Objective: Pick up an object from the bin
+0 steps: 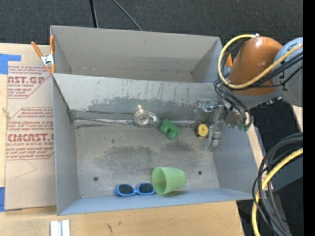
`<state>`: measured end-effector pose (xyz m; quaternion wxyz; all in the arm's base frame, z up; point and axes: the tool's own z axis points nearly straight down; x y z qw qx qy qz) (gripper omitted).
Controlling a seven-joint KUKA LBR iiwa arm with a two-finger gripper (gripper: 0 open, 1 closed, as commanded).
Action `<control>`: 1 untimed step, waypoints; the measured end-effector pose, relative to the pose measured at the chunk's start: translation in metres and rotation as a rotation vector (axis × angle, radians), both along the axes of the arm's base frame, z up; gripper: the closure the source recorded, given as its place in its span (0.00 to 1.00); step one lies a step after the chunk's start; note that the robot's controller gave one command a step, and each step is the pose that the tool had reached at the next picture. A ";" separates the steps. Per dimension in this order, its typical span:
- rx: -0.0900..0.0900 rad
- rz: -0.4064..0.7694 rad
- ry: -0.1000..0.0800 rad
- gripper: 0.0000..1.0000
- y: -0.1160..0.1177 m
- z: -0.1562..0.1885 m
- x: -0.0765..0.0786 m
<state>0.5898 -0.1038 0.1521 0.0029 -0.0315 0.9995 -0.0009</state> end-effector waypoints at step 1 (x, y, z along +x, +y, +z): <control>0.005 0.171 -0.001 0.00 -0.030 -0.084 -0.005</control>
Offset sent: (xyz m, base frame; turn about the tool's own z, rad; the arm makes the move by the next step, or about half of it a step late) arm -0.0062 -0.0329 -0.0821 -0.1709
